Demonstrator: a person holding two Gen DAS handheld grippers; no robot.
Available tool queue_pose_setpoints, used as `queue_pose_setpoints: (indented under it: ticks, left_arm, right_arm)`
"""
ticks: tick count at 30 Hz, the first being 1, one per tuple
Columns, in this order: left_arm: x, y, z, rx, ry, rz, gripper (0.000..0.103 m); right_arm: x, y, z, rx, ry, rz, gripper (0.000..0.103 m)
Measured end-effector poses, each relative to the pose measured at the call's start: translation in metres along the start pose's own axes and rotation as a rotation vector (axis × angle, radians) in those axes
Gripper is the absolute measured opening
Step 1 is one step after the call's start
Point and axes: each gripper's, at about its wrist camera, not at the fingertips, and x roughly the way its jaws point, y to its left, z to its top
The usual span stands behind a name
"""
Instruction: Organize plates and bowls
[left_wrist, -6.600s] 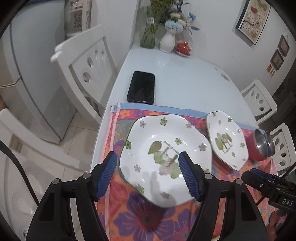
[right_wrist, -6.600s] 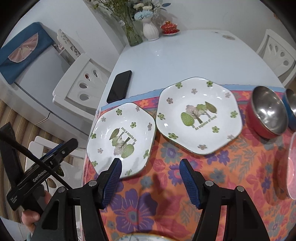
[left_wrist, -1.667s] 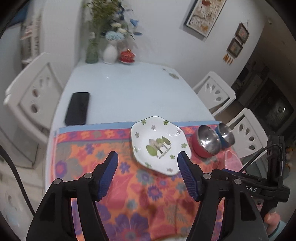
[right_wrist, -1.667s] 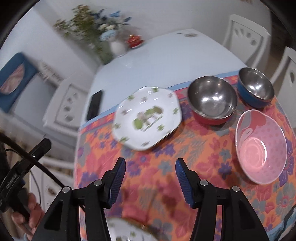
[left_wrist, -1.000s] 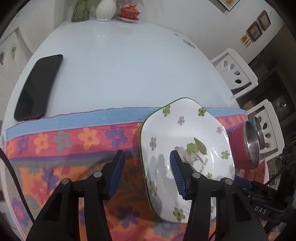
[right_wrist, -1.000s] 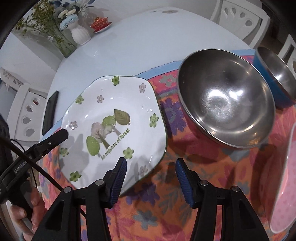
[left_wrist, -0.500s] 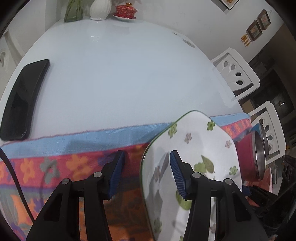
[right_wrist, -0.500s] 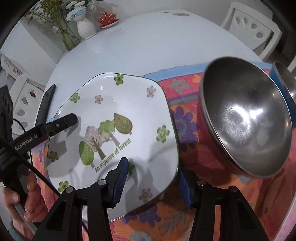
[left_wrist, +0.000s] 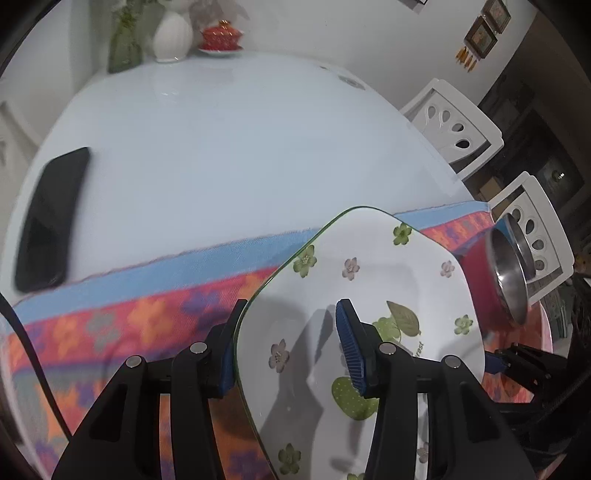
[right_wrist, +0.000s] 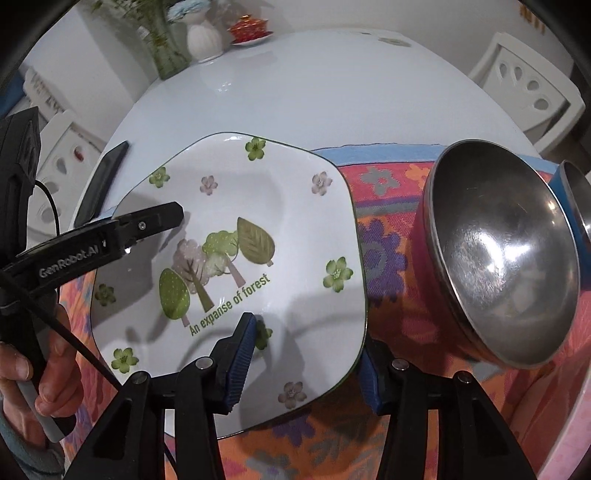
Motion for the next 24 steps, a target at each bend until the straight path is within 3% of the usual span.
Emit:
queue_pose_setpoints:
  ticks: [3,9,12,18,21,24]
  left_arm:
    - [-0.025,0.009,-0.021,-0.023,-0.004,0.037,0.043]
    - [-0.049,0.039,-0.078,-0.2,0.047,0.078,0.043]
    - [-0.051,0.05,-0.102,-0.251,0.07,0.056,0.043]
    - [-0.046,0.059,-0.093,-0.226,0.059,0.046,0.043]
    - [-0.039,0.049,-0.086,-0.164,0.051,0.05,0.044]
    - [-0.043,0.047,-0.086,-0.152,0.05,0.062,0.044]
  right_arm:
    - [-0.014,0.011,-0.011,-0.037,0.012,0.026,0.049]
    - [-0.009,0.039,-0.026,-0.14,0.064,0.096,0.049]
    - [-0.002,0.046,-0.031,-0.167,0.086,0.141,0.049]
    - [0.003,0.032,-0.038,-0.111,0.107,0.231,0.046]
    - [0.002,0.029,-0.044,-0.111,0.099,0.257,0.041]
    - [0.0,0.035,-0.048,-0.147,0.082,0.225,0.04]
